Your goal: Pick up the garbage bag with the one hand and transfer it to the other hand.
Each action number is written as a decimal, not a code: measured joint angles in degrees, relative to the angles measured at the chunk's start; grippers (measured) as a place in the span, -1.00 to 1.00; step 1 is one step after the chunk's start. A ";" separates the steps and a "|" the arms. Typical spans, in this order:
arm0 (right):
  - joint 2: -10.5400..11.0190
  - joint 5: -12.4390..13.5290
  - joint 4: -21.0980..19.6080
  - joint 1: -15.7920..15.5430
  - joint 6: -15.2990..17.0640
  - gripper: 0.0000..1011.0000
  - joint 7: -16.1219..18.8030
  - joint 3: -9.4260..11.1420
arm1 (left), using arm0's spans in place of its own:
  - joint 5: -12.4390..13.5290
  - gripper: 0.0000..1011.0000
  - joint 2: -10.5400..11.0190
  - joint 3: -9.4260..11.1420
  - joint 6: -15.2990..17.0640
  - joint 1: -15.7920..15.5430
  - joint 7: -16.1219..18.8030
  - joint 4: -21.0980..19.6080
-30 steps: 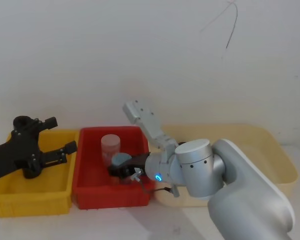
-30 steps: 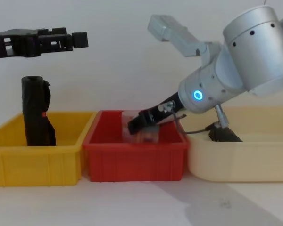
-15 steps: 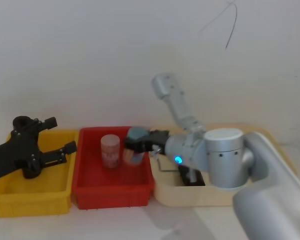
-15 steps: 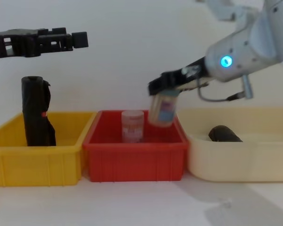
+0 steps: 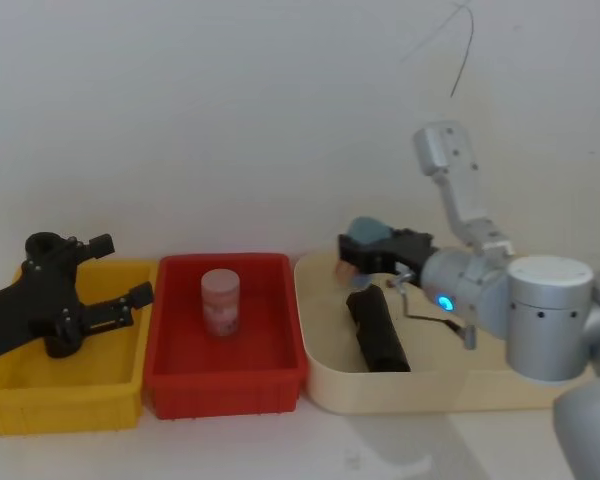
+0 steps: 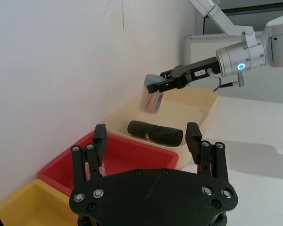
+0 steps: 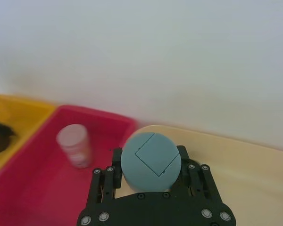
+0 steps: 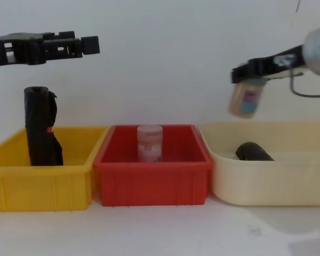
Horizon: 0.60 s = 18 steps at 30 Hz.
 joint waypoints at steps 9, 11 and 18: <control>2.18 -2.12 -0.35 -1.56 -4.02 0.61 -1.61 1.87 | 0.00 0.98 0.00 0.00 0.00 0.00 0.00 0.00; 2.64 -2.97 -0.35 -1.98 -5.48 0.76 -2.09 1.91 | 0.00 0.98 0.00 0.00 0.00 0.00 0.00 0.00; 3.68 -5.76 -1.23 -3.76 -10.34 0.98 -3.64 1.33 | 0.00 0.98 0.00 0.00 0.00 0.00 0.00 0.00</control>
